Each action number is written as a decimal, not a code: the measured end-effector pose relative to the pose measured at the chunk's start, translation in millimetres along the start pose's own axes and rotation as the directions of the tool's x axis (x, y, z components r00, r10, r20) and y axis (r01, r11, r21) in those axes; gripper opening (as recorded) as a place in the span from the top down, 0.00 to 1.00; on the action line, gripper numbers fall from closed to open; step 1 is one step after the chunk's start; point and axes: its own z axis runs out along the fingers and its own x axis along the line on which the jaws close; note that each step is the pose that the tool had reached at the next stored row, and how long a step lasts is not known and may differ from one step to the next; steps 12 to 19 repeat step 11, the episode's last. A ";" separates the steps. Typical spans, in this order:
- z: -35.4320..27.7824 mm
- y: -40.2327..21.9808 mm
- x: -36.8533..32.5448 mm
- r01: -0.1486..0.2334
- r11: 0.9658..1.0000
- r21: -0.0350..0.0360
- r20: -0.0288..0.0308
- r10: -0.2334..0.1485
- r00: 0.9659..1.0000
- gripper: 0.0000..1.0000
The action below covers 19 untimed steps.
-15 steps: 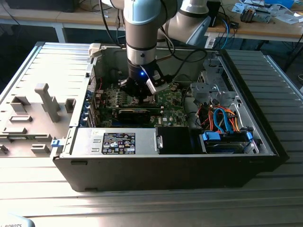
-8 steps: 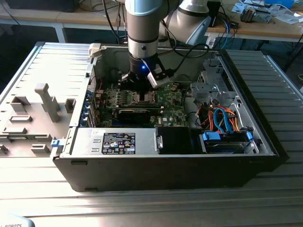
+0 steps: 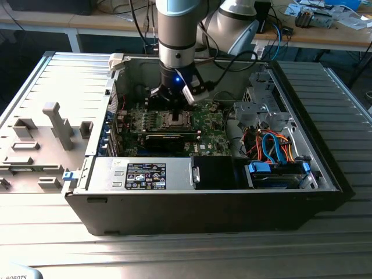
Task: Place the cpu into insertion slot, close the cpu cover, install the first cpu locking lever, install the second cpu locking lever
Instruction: 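Install the second cpu locking lever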
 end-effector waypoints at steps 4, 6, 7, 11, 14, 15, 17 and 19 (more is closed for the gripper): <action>-6.1 3.1 -0.9 0.000 1.000 0.000 0.000 0.000 1.000 0.89; -9.2 3.7 -1.2 0.000 1.000 0.000 0.000 0.000 1.000 0.89; -9.2 3.7 -1.1 0.000 1.000 0.000 0.000 0.000 1.000 0.89; -9.3 3.7 -1.1 0.000 1.000 0.000 0.000 0.000 1.000 0.89; -9.3 3.7 -1.1 0.000 1.000 0.000 0.000 0.000 1.000 0.89; -9.3 3.7 -1.1 0.000 1.000 0.000 0.000 0.000 1.000 0.89; -9.3 3.7 -1.1 0.000 1.000 0.000 0.000 0.000 1.000 0.89; -9.3 3.7 -1.1 0.000 1.000 0.000 0.000 0.000 1.000 0.89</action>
